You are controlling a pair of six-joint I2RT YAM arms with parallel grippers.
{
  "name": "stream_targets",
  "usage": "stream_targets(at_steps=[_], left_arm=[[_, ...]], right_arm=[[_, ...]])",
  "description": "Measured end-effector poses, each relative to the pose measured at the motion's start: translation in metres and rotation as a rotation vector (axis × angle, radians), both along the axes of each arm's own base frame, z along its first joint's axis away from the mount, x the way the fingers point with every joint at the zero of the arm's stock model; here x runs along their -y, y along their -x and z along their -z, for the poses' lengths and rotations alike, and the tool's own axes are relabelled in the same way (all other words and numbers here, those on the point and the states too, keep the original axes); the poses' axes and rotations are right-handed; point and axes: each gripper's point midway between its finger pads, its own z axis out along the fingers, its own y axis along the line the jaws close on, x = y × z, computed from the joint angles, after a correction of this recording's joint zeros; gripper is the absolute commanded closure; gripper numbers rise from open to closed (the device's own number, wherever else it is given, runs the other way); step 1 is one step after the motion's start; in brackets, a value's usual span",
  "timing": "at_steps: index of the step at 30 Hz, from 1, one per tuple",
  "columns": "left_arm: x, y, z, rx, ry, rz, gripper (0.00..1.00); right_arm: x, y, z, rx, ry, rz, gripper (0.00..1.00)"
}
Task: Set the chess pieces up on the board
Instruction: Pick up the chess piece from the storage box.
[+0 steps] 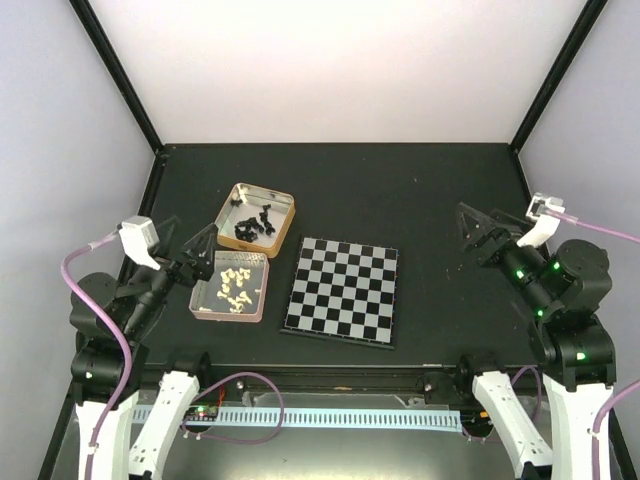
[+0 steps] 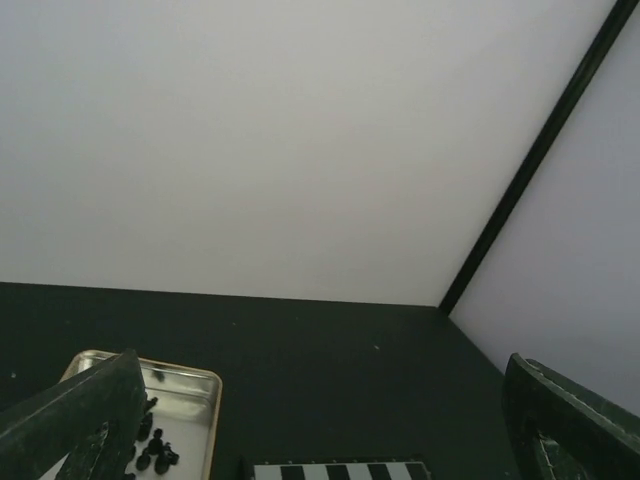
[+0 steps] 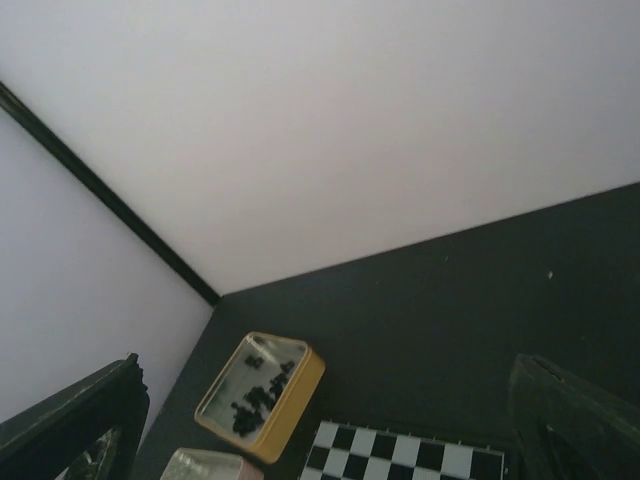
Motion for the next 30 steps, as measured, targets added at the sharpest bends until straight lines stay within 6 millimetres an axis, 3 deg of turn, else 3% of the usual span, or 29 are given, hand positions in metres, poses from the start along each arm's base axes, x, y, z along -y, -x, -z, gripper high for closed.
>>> stream_targets(at_steps=[6, 10, 16, 24, 27, 30], left_arm=[[0.01, 0.011, 0.007, -0.01, 0.03, 0.072, 0.01], [0.018, 0.007, 0.03, -0.07, 0.049, 0.116, 0.01], [0.021, -0.014, 0.093, -0.29, 0.106, 0.116, 0.06], [0.008, -0.048, 0.203, -0.728, 0.167, -0.03, 0.24], [-0.003, -0.051, 0.233, -0.858, 0.148, -0.117, 0.3], [-0.016, -0.05, 0.259, -0.961, 0.11, -0.21, 0.4]], right_arm=[[-0.029, -0.004, 0.033, -0.103, -0.026, -0.178, 0.0], [-0.044, -0.006, 0.059, -0.174, -0.028, -0.274, 0.0], [-0.049, -0.008, 0.116, -0.281, 0.0, -0.322, 0.0], [-0.037, -0.007, 0.188, -0.457, 0.054, -0.259, 0.0], [-0.037, -0.004, 0.2, -0.479, 0.066, -0.255, 0.06], [-0.04, -0.003, 0.209, -0.503, 0.079, -0.265, 0.23]])
